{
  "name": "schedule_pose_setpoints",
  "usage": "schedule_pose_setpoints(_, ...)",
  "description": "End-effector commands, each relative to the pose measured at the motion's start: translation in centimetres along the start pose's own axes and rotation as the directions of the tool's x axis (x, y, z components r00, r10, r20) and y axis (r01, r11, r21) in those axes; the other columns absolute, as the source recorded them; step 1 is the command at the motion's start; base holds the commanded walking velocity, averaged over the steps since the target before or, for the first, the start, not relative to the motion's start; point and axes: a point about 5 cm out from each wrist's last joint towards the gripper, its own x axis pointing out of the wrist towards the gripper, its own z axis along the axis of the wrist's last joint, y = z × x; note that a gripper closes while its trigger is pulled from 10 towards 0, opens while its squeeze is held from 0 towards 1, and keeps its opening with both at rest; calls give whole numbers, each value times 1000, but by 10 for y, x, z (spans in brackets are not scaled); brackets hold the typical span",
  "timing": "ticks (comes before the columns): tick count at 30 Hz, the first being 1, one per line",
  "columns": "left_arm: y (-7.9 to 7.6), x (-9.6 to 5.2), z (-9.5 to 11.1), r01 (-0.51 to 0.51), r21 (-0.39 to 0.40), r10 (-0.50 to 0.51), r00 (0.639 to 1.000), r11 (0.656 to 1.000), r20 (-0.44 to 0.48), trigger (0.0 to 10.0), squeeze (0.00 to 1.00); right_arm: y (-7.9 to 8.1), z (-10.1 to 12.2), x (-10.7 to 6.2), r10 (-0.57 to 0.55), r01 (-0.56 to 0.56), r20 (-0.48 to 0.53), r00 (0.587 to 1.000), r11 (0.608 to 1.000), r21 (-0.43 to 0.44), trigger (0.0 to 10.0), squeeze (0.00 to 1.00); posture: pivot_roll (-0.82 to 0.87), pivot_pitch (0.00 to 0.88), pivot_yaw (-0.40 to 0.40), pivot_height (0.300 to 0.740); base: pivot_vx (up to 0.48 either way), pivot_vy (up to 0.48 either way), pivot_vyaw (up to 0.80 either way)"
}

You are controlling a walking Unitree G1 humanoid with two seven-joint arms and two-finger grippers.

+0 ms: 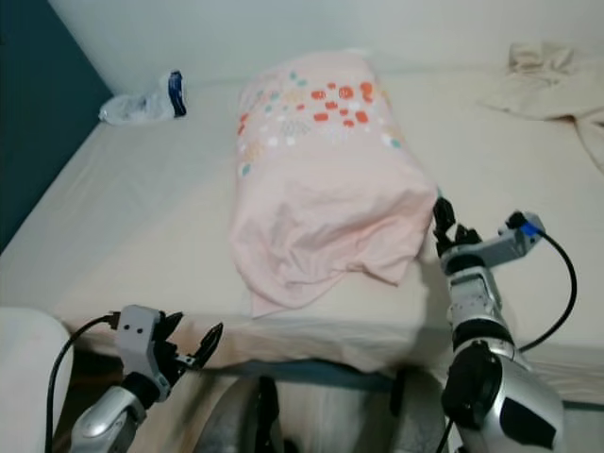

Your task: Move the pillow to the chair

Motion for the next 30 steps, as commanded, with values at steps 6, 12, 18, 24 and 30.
schedule_pose_setpoints(6,-9,-12,17,42,4,-42,999,999,-24,10000,0,22,20,16,43,-44,55,998,999,21,10000,0,242,419,188,583,0,0,0)
schedule_pose_setpoints(12,-14,-21,26,59,9,-59,998,998,-38,10000,0,37,35,25,78,-84,109,991,995,48,10000,0,274,444,198,583,0,0,0)
schedule_pose_setpoints(18,-17,-32,31,58,8,-58,997,998,-58,10000,0,55,32,32,148,-150,72,986,988,26,10000,0,290,453,201,583,0,0,0)
schedule_pose_setpoints(24,-20,-34,39,62,2,-61,995,998,-76,10000,0,60,16,36,30,-31,-32,999,998,-51,10000,0,291,455,206,583,0,0,0)
schedule_pose_setpoints(30,-20,-32,43,64,-1,-64,995,998,-81,10000,0,61,11,37,-6,1,-55,998,996,-91,10000,0,285,448,211,583,0,0,0)
